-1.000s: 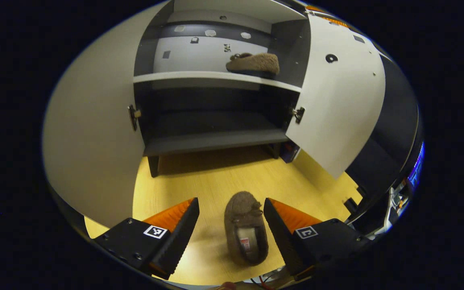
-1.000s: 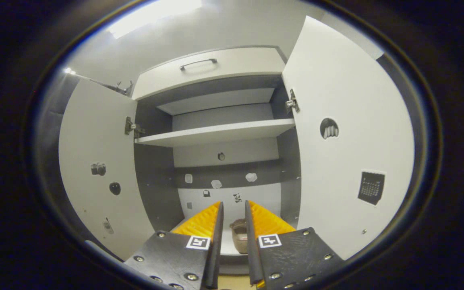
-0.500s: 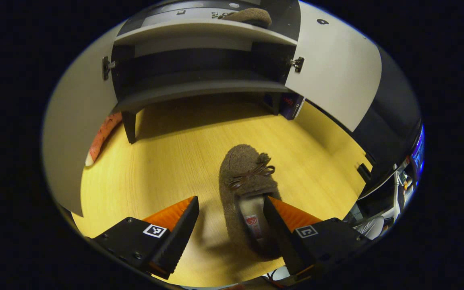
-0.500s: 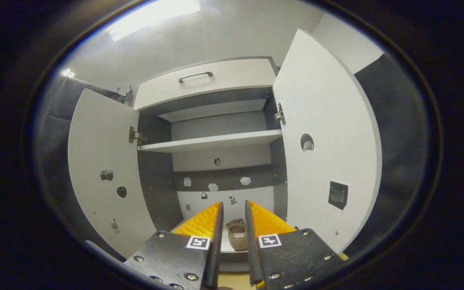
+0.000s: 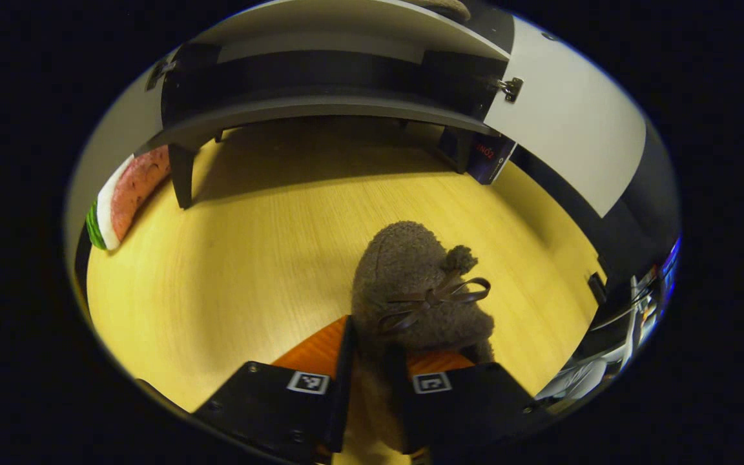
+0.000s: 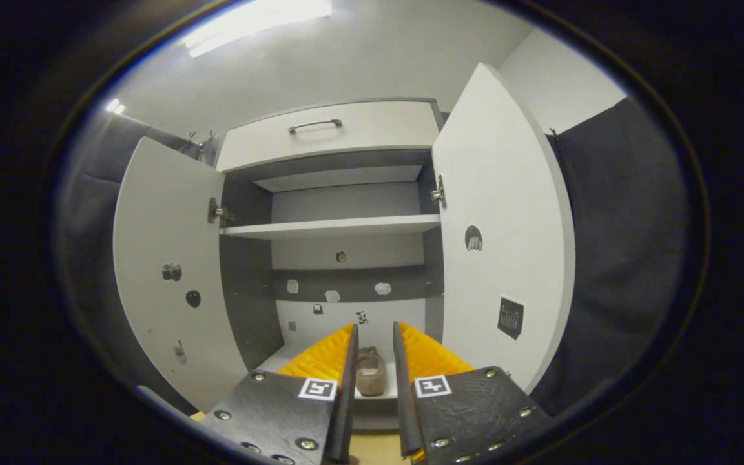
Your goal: Grab one shoe with the right hand and put it into the shoe cabinet, grab the other shoe with the left hand and put it into the shoe cabinet; then close the right door with the right hand and the left door with the left hand.
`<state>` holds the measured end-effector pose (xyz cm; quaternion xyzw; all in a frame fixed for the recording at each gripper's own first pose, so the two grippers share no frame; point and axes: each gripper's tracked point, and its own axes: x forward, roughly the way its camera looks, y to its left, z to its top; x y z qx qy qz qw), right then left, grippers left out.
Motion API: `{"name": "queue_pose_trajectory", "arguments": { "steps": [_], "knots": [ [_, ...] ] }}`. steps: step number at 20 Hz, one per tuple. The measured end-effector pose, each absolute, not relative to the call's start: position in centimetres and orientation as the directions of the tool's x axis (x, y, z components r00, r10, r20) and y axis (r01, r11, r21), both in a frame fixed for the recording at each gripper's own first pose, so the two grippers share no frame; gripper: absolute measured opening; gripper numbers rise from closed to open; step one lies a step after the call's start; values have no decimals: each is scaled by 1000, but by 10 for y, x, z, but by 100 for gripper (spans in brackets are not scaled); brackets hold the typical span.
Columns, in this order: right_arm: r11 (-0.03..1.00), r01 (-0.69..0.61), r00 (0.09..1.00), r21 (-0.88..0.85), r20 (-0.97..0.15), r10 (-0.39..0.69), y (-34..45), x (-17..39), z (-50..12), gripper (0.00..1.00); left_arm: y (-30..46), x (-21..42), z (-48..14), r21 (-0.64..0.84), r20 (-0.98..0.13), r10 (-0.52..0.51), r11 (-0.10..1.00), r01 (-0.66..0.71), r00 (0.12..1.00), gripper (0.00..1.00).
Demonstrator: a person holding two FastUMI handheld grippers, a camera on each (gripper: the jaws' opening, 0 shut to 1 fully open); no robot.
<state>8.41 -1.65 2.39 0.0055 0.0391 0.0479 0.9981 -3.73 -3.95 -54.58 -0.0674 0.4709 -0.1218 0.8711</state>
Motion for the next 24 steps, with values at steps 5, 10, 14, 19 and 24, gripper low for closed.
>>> {"name": "queue_pose_trajectory", "arguments": {
  "steps": [5, 10, 14, 19, 24],
  "knots": [
    [995, -99, 992, 1, -78, 98, -17, 82, 24, 29, -32, -36, -543, -164, -819, -201, 980, 116, 537, 1],
    [992, -125, 989, 14, -77, 125, -14, 83, 23, 29, -25, -15, -502, -165, -792, -179, 983, 77, 583, 1],
    [989, -148, 987, 14, -56, 148, -10, 81, 24, 29, -4, 19, -433, -126, -732, -135, 990, 62, 668, 1],
    [987, -157, 987, -15, -32, 157, -14, 73, 24, 29, 13, 67, -338, -86, -638, -91, 995, 47, 765, 1],
    [985, -167, 986, -35, -26, 166, -13, 67, 23, 29, 12, 111, -256, -98, -578, -79, 995, 27, 812, 1]
  ]
}}
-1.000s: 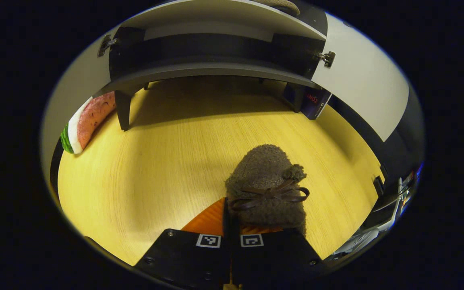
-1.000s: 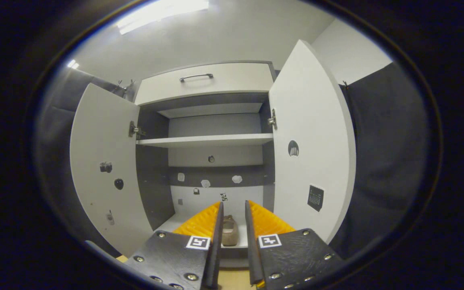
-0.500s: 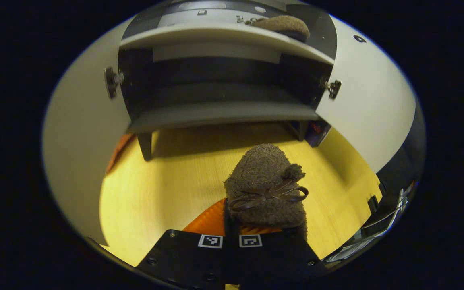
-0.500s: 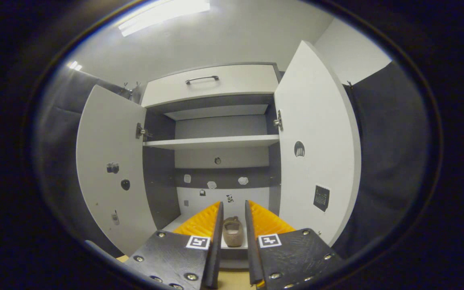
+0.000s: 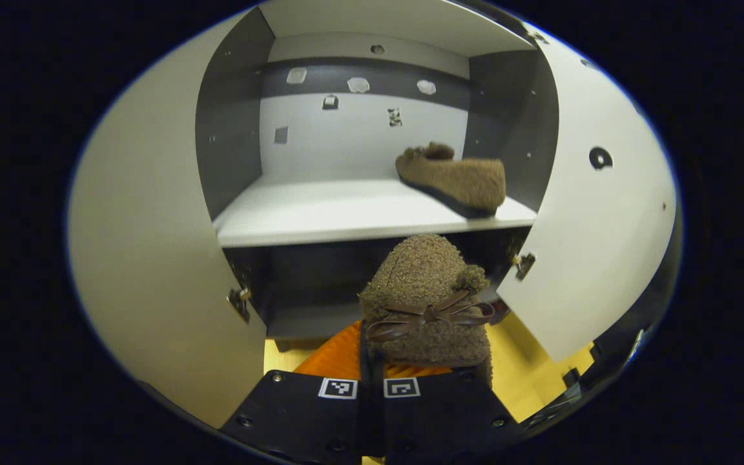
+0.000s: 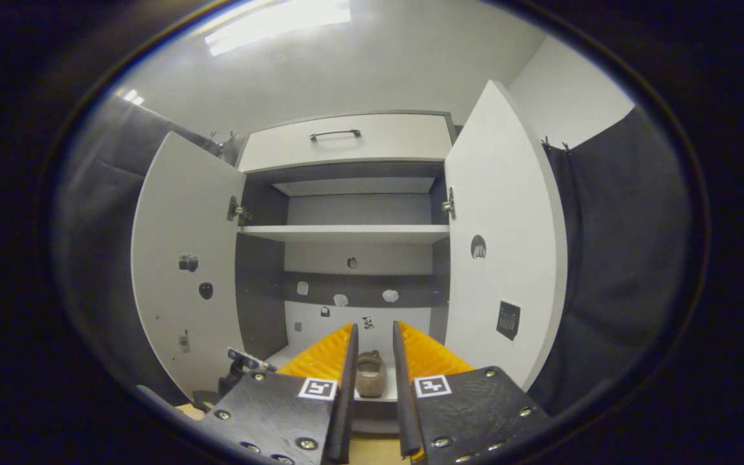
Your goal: Grab one shoe with the right hand and put it into the shoe cabinet, grab the other shoe with the left hand and put it into the shoe cabinet; then close the right door with the right hand and the left door with the left hand.
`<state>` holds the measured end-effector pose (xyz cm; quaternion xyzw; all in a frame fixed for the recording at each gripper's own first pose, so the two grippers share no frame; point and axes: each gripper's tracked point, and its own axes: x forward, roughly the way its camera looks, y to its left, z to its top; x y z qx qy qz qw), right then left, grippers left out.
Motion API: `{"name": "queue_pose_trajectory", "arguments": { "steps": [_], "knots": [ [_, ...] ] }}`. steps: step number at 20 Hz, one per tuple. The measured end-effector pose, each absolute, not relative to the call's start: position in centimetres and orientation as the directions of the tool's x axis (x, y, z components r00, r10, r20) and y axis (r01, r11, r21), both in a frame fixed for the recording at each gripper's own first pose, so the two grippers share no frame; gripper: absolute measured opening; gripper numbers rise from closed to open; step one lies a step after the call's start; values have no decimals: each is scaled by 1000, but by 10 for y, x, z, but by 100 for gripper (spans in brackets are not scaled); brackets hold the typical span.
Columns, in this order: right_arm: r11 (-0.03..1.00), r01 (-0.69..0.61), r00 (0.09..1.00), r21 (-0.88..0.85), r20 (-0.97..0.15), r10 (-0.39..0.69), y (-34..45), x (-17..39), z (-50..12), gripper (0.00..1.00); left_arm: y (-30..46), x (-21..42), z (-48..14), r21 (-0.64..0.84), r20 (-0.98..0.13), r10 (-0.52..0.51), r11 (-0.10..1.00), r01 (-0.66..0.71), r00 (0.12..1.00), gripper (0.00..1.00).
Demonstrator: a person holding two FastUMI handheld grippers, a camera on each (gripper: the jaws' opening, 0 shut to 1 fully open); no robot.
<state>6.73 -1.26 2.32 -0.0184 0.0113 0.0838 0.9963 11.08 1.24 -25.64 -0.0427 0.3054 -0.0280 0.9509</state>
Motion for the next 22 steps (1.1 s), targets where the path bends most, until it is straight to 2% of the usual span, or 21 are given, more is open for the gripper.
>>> {"name": "queue_pose_trajectory", "arguments": {
  "steps": [4, 6, 8, 15, 21, 22],
  "knots": [
    [982, -174, 984, -72, -39, 172, -9, 59, 14, 29, 20, 163, -200, -104, -524, -69, 994, 17, 849, 1],
    [982, -172, 985, -85, -37, 169, -8, 56, 12, 29, 27, 192, -186, -84, -508, -26, 996, -19, 861, 3],
    [982, -163, 986, -91, -36, 160, -10, 52, 10, 29, 31, 223, -182, -83, -504, 6, 995, -56, 864, 0],
    [984, -136, 990, -113, -39, 132, -31, 30, 13, 29, 49, 310, -200, -64, -551, 80, 988, -138, 831, 1],
    [990, -103, 994, -101, -31, 101, -52, 18, 20, 29, 62, 340, -226, -17, -608, 128, 985, -174, 783, 1],
    [990, -107, 994, -90, -32, 104, -54, 17, 22, 32, 64, 342, -229, 4, -616, 140, 985, -175, 775, 1]
  ]
}}
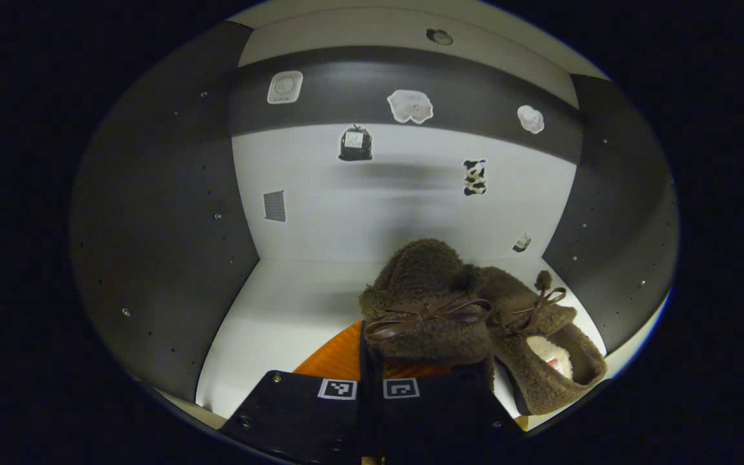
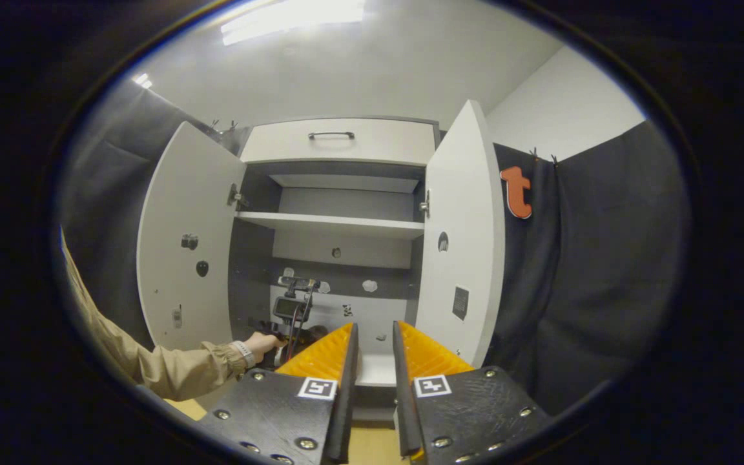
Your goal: Grab one shoe with the right hand and put it into the shoe cabinet, grab the other shoe with the left hand and put it into the shoe cabinet; then close the right door with the right hand and the left door with the left hand.
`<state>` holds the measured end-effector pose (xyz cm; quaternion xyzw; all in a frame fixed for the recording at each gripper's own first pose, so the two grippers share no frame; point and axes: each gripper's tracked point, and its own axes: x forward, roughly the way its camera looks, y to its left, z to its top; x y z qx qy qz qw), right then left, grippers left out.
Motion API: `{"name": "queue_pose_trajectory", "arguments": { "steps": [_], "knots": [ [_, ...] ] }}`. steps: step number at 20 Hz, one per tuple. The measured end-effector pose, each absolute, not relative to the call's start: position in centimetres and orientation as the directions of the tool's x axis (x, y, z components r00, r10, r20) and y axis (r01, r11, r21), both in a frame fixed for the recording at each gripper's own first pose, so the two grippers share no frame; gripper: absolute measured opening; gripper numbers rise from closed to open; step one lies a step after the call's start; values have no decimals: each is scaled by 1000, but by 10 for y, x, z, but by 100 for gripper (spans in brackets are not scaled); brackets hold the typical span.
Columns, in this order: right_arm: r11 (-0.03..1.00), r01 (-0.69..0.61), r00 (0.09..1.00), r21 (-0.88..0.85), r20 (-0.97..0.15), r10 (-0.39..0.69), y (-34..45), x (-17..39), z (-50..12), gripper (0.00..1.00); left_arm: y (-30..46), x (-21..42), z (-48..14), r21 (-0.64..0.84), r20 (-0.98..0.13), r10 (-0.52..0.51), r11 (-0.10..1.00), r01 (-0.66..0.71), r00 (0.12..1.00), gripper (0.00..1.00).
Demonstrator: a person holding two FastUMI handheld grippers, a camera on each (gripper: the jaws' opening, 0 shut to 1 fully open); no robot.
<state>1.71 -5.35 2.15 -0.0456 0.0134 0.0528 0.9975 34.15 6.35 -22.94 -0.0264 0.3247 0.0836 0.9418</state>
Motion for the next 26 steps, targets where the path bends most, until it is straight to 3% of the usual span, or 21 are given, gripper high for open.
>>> {"name": "queue_pose_trajectory", "arguments": {
  "steps": [4, 8, 10, 11, 14, 15, 17, 22, 23, 24, 25, 26],
  "knots": [
    [992, -107, 994, -64, -25, 106, -68, 5, 31, 29, 63, 344, -235, 26, -629, 147, 985, -169, 763, 5],
    [996, -76, 997, -52, -13, 75, -101, -5, 41, 29, 64, 335, -229, 17, -621, 147, 985, -173, 770, 21],
    [997, -57, 998, -53, -8, 57, -121, -7, 45, 29, 67, 327, -214, 42, -593, 162, 985, -170, 789, 35],
    [997, -51, 999, -53, -6, 50, -132, -7, 46, 29, 68, 321, -204, 56, -576, 169, 984, -168, 799, 51],
    [998, -43, 999, -47, -10, 43, -163, -1, 45, 29, 64, 297, -171, 62, -516, 182, 983, -175, 837, 77],
    [998, -46, 999, -46, -22, 46, -172, 4, 41, 29, 61, 287, -157, 57, -490, 183, 982, -179, 852, 91],
    [997, -69, 997, -43, -46, 67, -189, 14, 31, 29, 55, 263, -128, 50, -443, 192, 981, -190, 876, 99],
    [982, -185, 973, -22, -146, 180, -205, 54, 5, 30, 29, 191, -62, 28, -321, 177, 984, -178, 930, 99],
    [976, -215, 961, -12, -178, 210, -204, 58, -2, 39, 25, 174, -51, 30, -298, 177, 984, -176, 938, 99],
    [972, -236, 953, -4, -198, 231, -205, 66, -6, 59, 23, 156, -42, 42, -280, 181, 983, -177, 943, 99],
    [966, -259, 944, 6, -210, 255, -203, 72, -8, 60, 20, 140, -33, 50, -266, 187, 982, -181, 946, 99],
    [957, -289, 933, 19, -218, 286, -201, 72, -9, 53, 17, 123, -26, 56, -254, 194, 981, -186, 947, 100]
  ]
}}
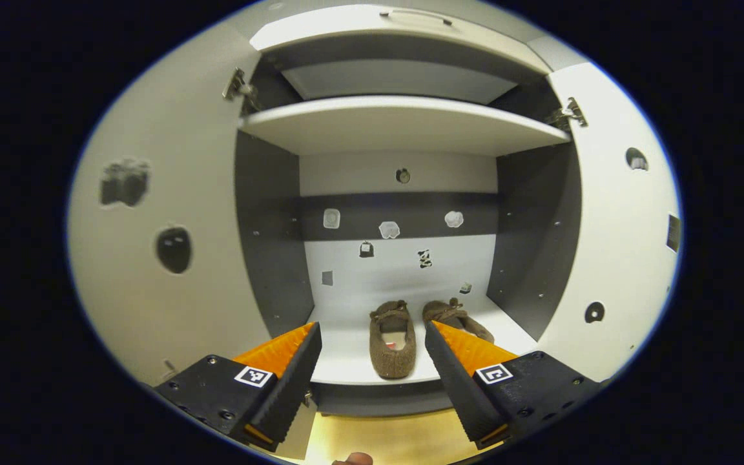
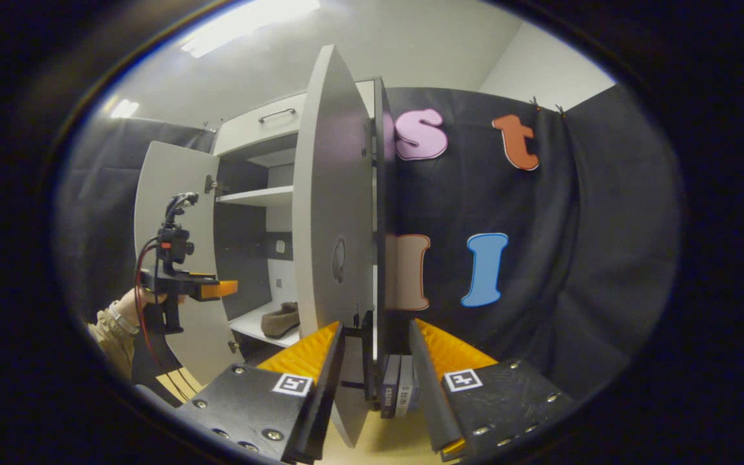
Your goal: Grab one shoe with the right hand and put it into the shoe cabinet, grab the other shoe with the left hand and put it into the shoe cabinet; then close the right door with the right hand and the left door with the left hand.
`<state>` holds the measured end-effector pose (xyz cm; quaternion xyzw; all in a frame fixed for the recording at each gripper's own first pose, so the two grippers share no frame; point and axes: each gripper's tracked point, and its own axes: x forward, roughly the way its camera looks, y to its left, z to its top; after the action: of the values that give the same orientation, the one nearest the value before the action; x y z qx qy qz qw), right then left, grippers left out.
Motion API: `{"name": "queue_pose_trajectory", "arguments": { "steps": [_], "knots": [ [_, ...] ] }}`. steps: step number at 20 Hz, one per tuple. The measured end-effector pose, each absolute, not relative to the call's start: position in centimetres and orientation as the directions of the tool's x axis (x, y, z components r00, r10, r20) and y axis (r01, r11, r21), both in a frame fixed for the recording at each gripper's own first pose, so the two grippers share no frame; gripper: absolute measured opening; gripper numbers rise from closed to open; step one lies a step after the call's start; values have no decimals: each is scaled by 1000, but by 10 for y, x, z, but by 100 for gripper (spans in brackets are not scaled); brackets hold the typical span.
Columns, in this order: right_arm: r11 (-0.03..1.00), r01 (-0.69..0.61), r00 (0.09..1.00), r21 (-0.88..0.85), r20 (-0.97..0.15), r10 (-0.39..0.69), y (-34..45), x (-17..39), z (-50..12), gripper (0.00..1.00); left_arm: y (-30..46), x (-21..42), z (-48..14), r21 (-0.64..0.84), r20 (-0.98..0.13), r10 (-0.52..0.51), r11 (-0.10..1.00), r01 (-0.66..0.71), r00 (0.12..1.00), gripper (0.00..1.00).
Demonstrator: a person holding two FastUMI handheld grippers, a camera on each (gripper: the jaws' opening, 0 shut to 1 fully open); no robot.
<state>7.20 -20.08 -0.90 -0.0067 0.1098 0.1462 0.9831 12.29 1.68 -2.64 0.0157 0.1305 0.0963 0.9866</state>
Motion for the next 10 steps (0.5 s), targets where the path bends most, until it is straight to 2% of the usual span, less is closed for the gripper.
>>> {"name": "queue_pose_trajectory", "arguments": {
  "steps": [1, 4, 7, 8, 9, 10],
  "knots": [
    [947, -320, 920, 33, -227, 318, -198, 72, -11, 60, 16, 109, -21, 60, -248, 199, 980, -190, 948, 98],
    [924, -377, 885, 63, -271, 380, -190, 74, -23, 60, 7, 67, -24, 28, -240, 180, 983, -179, 954, 98],
    [908, -410, 864, 90, -279, 418, -184, 76, -25, 59, 19, 32, -18, 39, -222, 245, 969, -243, 944, 98],
    [902, -421, 857, 96, -285, 430, -181, 76, -26, 53, 21, 23, -17, 49, -208, 266, 964, -261, 941, 98],
    [896, -432, 851, 102, -283, 442, -180, 76, -26, 58, 21, 16, -14, 60, -194, 278, 961, -271, 941, 99],
    [889, -445, 843, 107, -283, 457, -178, 74, -26, 58, 19, 10, -12, 66, -183, 283, 959, -275, 942, 98]
  ]
}}
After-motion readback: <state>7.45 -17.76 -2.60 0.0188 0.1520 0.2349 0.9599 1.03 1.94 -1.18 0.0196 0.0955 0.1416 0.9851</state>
